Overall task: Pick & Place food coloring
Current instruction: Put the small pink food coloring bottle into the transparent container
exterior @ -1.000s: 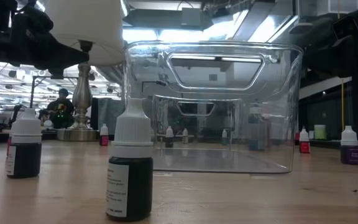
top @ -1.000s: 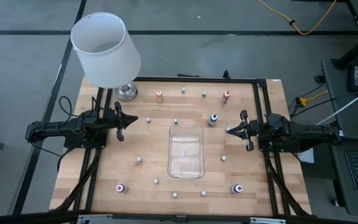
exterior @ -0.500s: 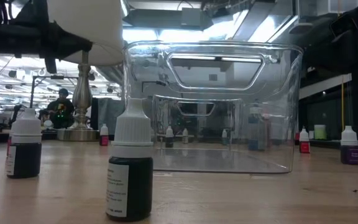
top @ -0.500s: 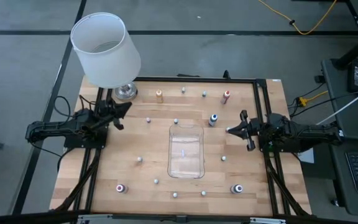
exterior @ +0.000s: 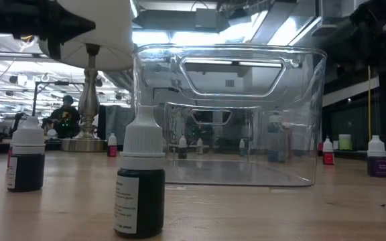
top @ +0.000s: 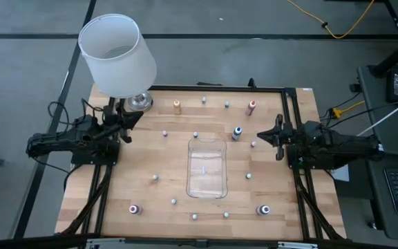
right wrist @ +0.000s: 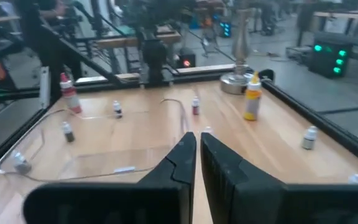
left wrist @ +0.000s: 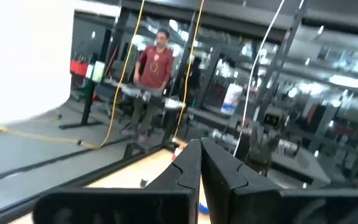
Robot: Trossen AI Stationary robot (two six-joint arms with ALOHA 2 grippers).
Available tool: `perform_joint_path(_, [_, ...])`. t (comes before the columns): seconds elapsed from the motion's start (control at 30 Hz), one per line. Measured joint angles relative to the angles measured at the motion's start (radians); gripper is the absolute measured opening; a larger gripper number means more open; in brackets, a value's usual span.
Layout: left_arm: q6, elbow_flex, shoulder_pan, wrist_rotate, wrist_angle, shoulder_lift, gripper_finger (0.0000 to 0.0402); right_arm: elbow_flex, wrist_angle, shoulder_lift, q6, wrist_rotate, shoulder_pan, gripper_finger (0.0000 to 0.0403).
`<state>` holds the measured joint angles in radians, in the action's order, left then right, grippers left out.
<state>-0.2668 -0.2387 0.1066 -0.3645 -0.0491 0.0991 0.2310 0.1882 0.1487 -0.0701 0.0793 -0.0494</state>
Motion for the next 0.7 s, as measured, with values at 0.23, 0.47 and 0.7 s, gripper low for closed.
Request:
perform_joint_path(0.23, [0.002, -0.293, 0.000, 0.045, 0.312, 0.236, 0.0006, 0.189, 0.093, 0.118, -0.050, 0.095, 0.000, 0.0028])
perform_joint_path(0.47, [0.017, -0.624, 0.000, 0.132, 0.646, 0.531, 0.0006, 0.383, 0.169, 0.316, -0.076, 0.097, 0.000, 0.0028])
perform_joint_path(0.7, [0.048, -0.815, 0.001, 0.124, 0.940, 0.743, 0.0007, 0.516, 0.191, 0.492, -0.018, 0.110, 0.000, 0.0028])
